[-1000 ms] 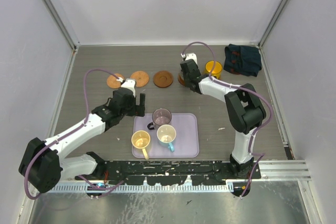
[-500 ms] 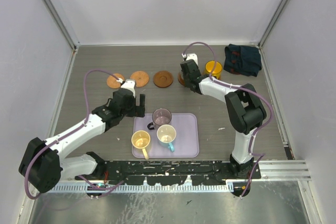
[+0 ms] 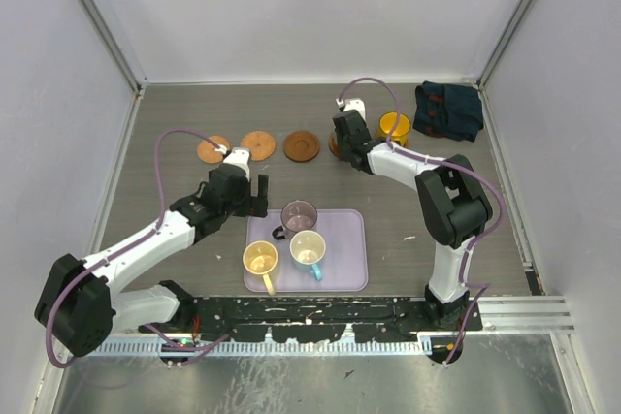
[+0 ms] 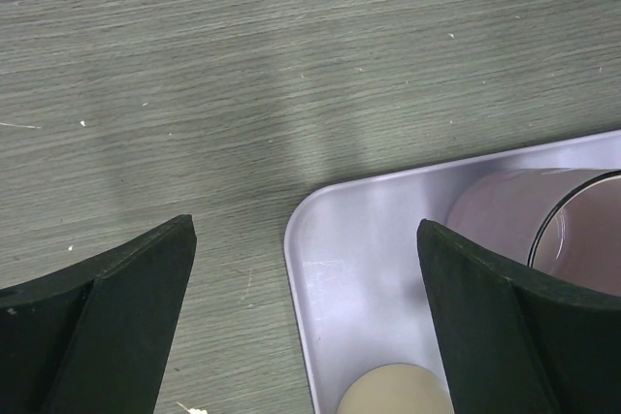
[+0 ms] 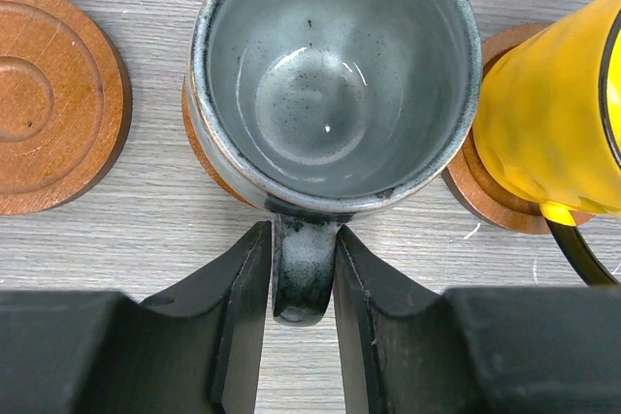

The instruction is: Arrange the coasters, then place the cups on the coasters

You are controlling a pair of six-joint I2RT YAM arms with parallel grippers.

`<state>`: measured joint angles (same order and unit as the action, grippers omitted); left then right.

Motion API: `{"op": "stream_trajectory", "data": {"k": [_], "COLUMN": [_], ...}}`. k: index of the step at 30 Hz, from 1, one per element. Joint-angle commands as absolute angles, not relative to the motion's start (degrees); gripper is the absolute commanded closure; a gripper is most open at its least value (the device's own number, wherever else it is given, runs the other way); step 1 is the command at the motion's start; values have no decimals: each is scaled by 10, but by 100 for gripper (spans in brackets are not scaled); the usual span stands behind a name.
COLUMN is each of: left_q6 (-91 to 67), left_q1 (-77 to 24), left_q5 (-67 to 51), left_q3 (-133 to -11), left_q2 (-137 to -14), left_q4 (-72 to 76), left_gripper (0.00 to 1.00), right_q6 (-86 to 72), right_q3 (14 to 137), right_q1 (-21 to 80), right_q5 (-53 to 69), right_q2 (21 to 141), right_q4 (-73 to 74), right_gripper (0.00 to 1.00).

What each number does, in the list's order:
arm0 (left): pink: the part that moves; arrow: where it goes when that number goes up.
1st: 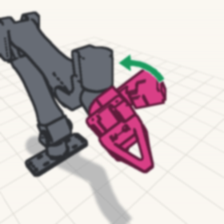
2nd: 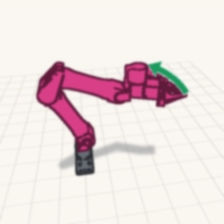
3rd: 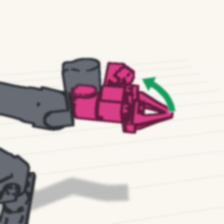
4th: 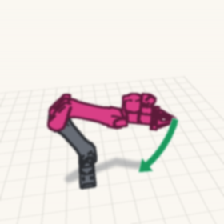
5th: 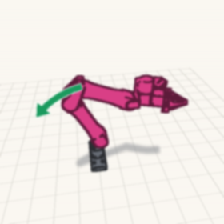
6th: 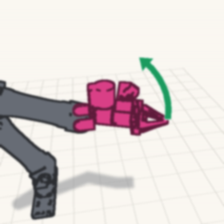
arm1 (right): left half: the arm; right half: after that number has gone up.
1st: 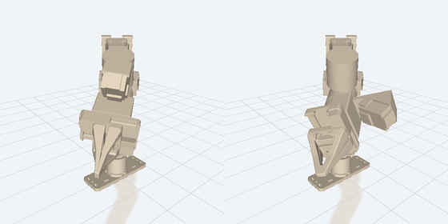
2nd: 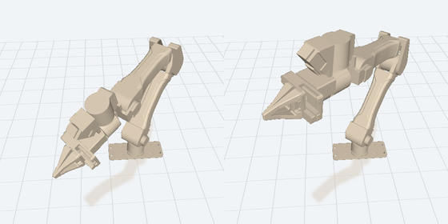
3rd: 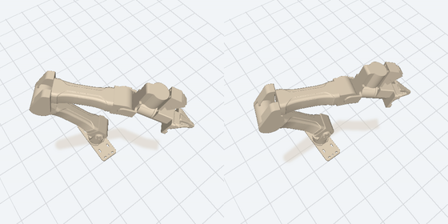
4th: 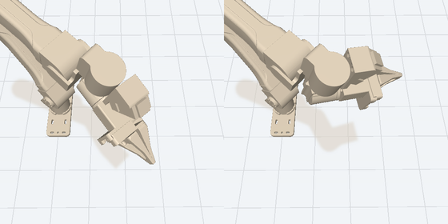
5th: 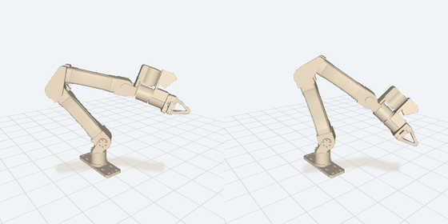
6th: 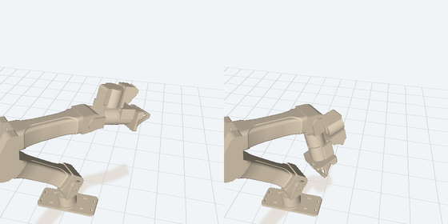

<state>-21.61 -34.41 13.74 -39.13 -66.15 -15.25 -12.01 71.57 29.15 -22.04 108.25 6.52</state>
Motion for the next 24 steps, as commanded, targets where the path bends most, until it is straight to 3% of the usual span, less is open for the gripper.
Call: {"op": "stream_trajectory", "data": {"k": [1, 11, 15, 24], "left_q6": [-217, -218, -218, -217], "left_q1": [-342, -342, -342, -342], "left_q5": [141, 134, 133, 132], "left_q3": [-390, -392, -392, -392], "left_q2": [-658, -658, -658, -652], "left_q4": [-130, -128, -130, -132], "left_gripper": [2, 2, 2, 2], "right_q6": [-129, -134, -137, -167], "right_q3": [726, 688, 671, 628], "right_q1": [293, 293, 293, 303], "right_q5": [-226, -235, -236, -215], "right_q2": [1053, 1024, 1005, 915], "right_q4": [49, 51, 52, 73], "right_gripper": [64, 62, 40, 31]}}
